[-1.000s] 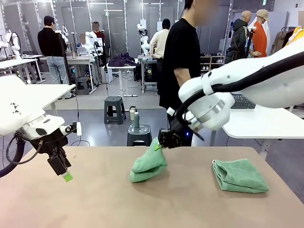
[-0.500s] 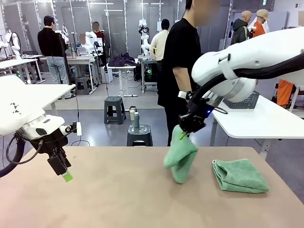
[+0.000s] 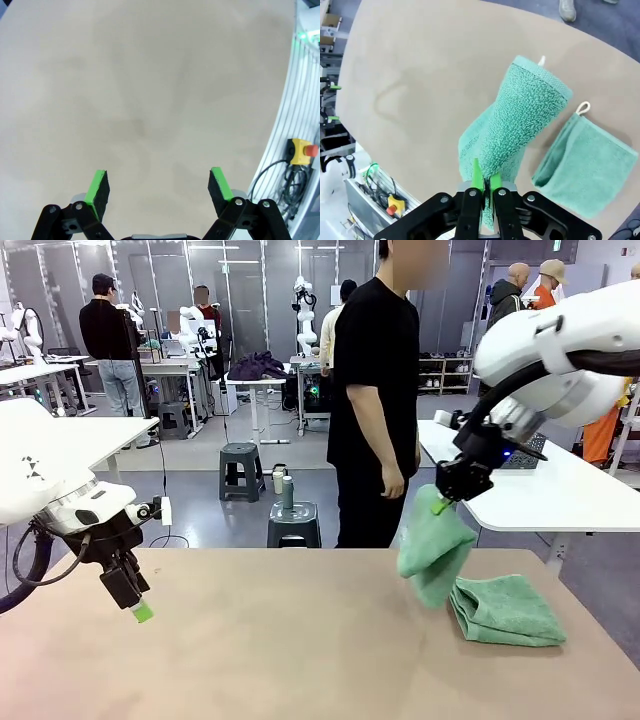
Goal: Fold the towels and place them in the basket.
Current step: Stack the folded Towel with hook on the right side of the table.
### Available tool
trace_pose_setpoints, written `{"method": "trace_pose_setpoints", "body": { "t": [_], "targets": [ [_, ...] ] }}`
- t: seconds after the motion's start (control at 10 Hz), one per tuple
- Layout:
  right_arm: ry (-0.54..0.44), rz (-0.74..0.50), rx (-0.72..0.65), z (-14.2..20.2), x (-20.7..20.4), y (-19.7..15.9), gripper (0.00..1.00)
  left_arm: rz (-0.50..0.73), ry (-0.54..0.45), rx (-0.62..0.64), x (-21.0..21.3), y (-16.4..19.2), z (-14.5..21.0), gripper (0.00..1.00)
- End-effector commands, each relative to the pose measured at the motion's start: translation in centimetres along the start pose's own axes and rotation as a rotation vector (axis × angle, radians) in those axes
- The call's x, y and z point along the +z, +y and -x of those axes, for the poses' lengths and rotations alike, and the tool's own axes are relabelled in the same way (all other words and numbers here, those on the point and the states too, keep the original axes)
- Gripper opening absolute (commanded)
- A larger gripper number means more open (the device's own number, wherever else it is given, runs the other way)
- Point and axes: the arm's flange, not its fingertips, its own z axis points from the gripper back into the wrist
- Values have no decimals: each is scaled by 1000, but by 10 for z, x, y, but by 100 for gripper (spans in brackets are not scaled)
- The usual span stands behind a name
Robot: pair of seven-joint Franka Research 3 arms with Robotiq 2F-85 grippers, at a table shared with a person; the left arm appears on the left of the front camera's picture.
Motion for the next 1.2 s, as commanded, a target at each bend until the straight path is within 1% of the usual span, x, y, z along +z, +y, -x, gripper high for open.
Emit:
{"method": "trace_pose_setpoints", "body": {
  "t": [0.0, 0.2, 0.5, 0.9, 1.0, 1.1],
  "targets": [
    [-19, -64, -29, 18, 7, -23, 5, -1, 12, -2, 1, 3, -2, 100],
    [-46, -76, -23, 38, 11, -52, 5, -1, 12, -2, 1, 3, -2, 100],
    [-69, -93, -6, 58, 12, -86, 5, -1, 12, -2, 1, 3, -2, 100],
    [53, -20, -68, 84, -21, -138, 5, -1, 12, -2, 1, 3, -2, 100],
    [89, -30, -66, 88, -29, -147, 5, -1, 12, -2, 1, 3, -2, 100],
    [145, 29, -78, 91, -40, -153, 5, -1, 12, -2, 1, 3, -2, 100]
  ]
}}
